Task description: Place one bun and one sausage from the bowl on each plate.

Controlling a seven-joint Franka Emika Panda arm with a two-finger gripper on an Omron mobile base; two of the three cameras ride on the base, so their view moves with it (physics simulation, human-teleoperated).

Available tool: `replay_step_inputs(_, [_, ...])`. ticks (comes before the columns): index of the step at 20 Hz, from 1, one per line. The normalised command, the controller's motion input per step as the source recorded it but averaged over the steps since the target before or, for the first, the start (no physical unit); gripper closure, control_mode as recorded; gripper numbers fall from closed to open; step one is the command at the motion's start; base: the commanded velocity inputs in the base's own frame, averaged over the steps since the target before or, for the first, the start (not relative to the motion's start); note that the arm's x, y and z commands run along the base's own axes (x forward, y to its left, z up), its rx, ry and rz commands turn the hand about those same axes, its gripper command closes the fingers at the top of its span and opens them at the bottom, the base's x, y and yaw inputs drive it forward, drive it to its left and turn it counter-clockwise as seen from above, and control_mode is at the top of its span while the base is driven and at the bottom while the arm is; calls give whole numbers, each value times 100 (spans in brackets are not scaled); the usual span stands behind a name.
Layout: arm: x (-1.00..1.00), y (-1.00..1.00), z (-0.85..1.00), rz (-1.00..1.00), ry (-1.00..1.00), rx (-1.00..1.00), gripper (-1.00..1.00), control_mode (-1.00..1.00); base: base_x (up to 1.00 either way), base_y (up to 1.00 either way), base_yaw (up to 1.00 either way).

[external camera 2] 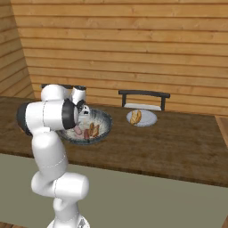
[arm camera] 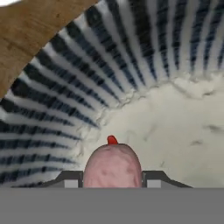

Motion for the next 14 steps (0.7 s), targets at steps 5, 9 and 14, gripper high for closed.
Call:
replay_step_inputs(5, [2,-4,100,-16,10,-13,100,-100,0,0,0])
replay_step_inputs(9, [0,-46,90,-28,8,-16,100,-100,0,0,0])
replay_step_inputs(14, [3,-97,56,-30,-1,-19,100,-100,0,0,0])
